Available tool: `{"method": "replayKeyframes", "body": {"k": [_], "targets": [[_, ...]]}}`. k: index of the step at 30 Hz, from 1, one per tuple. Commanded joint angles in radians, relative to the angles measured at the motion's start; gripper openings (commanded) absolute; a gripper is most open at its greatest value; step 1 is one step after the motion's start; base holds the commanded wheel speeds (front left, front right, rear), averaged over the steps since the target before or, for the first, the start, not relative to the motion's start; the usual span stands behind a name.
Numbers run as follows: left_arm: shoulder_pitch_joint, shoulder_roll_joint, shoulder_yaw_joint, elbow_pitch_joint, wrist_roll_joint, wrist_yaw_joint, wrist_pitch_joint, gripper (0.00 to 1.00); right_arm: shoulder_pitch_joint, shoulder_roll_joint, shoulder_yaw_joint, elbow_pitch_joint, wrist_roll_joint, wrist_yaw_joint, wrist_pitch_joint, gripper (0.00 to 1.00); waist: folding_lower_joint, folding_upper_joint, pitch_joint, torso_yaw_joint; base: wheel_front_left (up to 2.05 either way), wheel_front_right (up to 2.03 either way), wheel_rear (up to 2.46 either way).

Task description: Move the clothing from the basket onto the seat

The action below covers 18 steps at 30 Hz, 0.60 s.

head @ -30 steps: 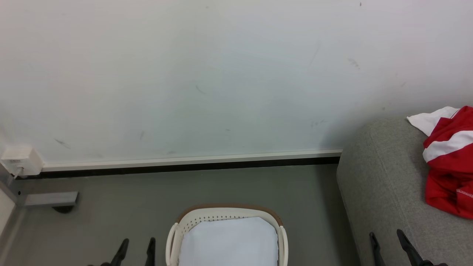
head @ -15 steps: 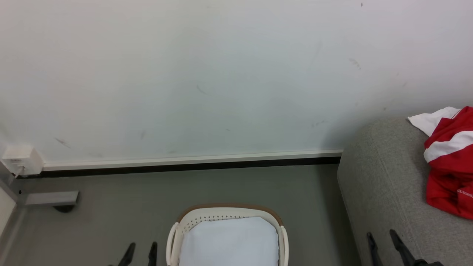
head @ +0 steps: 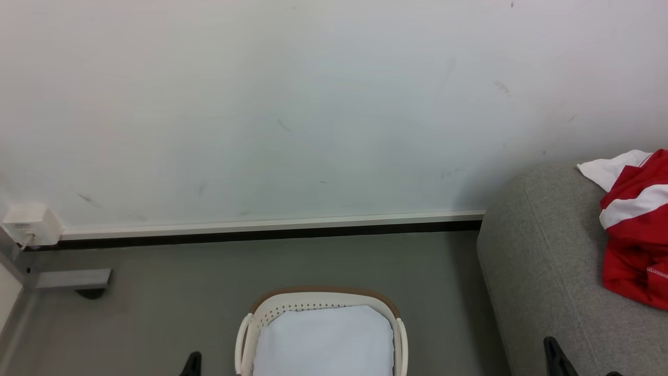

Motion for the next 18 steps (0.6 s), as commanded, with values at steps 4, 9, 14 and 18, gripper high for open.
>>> {"method": "replayKeyframes", "body": {"k": [4, 9, 14, 18], "targets": [[-0.031, 0.004, 0.012, -0.024, -0.098, 0.0, 0.021, 0.0, -0.032, -0.008, -0.013, -0.022, 0.095, 0.0, 0.019, 0.0, 0.0, -0.0001, 0.002, 0.0, 0.0, 0.0, 0.0], [-0.041, 0.004, 0.02, -0.032, -0.182, 0.0, 0.043, 0.0, -0.042, -0.009, -0.023, -0.028, 0.18, 0.0, 0.04, 0.0, 0.0, -0.0001, 0.003, 0.001, 0.0, 0.0, 0.0], [-0.05, 0.003, 0.028, -0.039, -0.263, 0.0, 0.063, 0.0, -0.05, -0.01, -0.032, -0.033, 0.262, 0.0, 0.061, 0.0, 0.0, -0.0001, 0.005, 0.001, 0.0, 0.0, 0.0], [-0.057, 0.003, 0.034, -0.044, -0.323, 0.0, 0.079, 0.0, -0.058, -0.01, -0.039, -0.037, 0.323, -0.001, 0.076, 0.0, 0.0, -0.0001, 0.007, 0.002, 0.0, 0.0, 0.0]]}}
